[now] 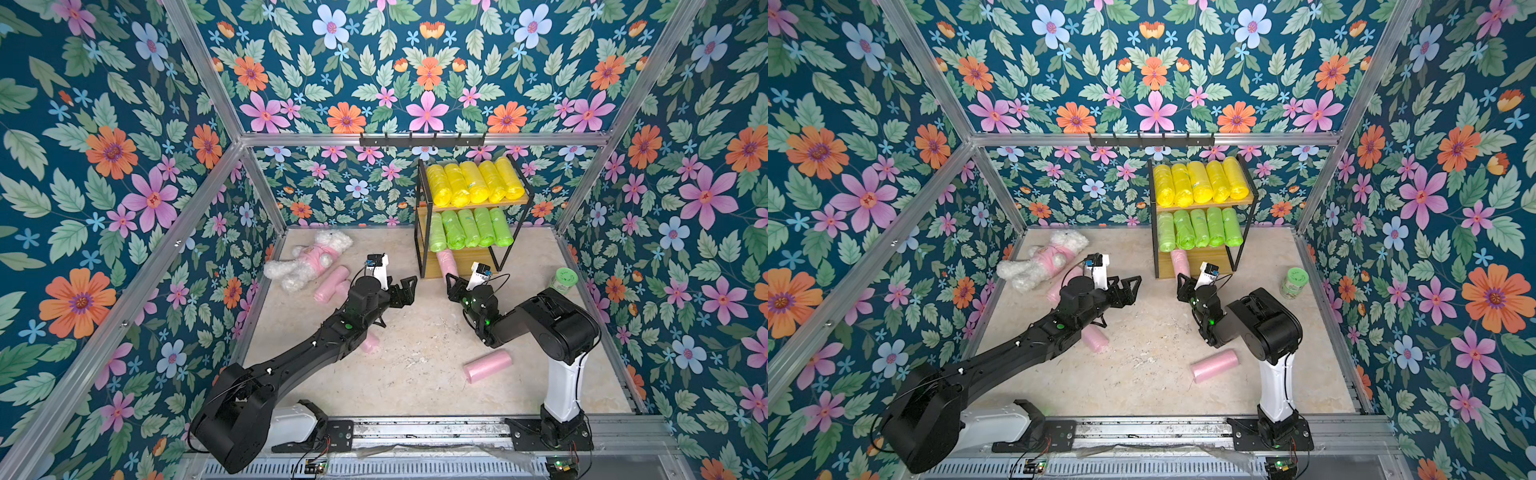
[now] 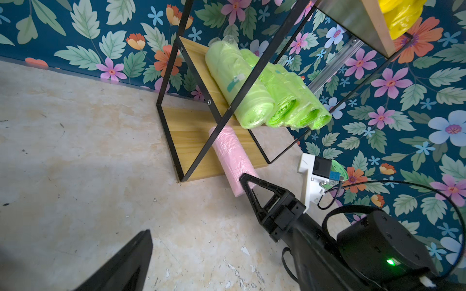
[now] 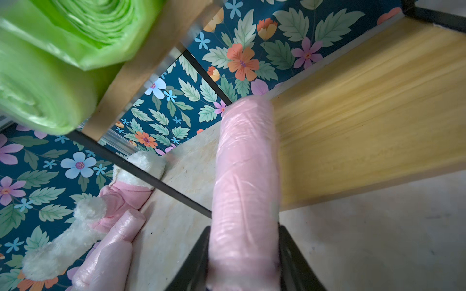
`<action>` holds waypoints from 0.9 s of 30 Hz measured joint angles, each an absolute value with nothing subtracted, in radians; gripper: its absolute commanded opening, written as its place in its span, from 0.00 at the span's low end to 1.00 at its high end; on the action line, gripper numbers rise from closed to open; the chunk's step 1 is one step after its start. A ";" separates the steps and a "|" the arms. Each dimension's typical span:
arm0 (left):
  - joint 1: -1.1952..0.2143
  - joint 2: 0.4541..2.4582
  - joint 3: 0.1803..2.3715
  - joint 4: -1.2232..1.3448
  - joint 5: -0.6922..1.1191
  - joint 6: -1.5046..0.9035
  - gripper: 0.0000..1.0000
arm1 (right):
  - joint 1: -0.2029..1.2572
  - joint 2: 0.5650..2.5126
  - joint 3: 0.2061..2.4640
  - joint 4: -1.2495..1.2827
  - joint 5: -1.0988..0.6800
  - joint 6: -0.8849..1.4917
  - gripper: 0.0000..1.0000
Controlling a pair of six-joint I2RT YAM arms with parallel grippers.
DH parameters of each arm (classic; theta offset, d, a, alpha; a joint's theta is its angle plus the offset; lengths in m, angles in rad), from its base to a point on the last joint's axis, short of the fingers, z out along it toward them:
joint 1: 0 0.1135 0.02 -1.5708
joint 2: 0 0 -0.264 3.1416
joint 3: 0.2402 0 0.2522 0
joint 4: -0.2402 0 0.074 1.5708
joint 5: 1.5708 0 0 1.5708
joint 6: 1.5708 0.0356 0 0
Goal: Sort the rolls of trash bags by color and place them on the shelf
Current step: Place the roll of trash bags on the shelf.
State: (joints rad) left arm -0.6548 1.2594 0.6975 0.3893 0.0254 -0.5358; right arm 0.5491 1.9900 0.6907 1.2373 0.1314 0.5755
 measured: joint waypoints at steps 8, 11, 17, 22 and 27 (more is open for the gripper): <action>-0.655 1.252 0.694 0.389 0.025 -0.536 0.92 | 0.570 2.030 0.764 1.230 0.136 0.599 0.33; -0.655 1.245 0.693 0.389 0.025 -0.536 0.92 | 0.575 2.055 0.787 1.229 0.147 0.622 0.34; -0.655 1.240 0.692 0.389 0.026 -0.536 0.92 | 0.587 2.110 0.831 1.230 0.154 0.664 0.34; -0.655 1.239 0.688 0.389 0.029 -0.536 0.92 | 0.587 2.144 0.859 1.230 0.155 0.707 0.35; -0.655 1.237 0.686 0.389 0.030 -0.537 0.92 | 0.588 2.177 0.890 1.232 0.153 0.742 0.36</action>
State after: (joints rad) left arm -0.6548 1.2373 0.6861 0.3889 0.0296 -0.5365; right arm 0.5880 2.1769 0.8898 1.2320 0.1528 0.7422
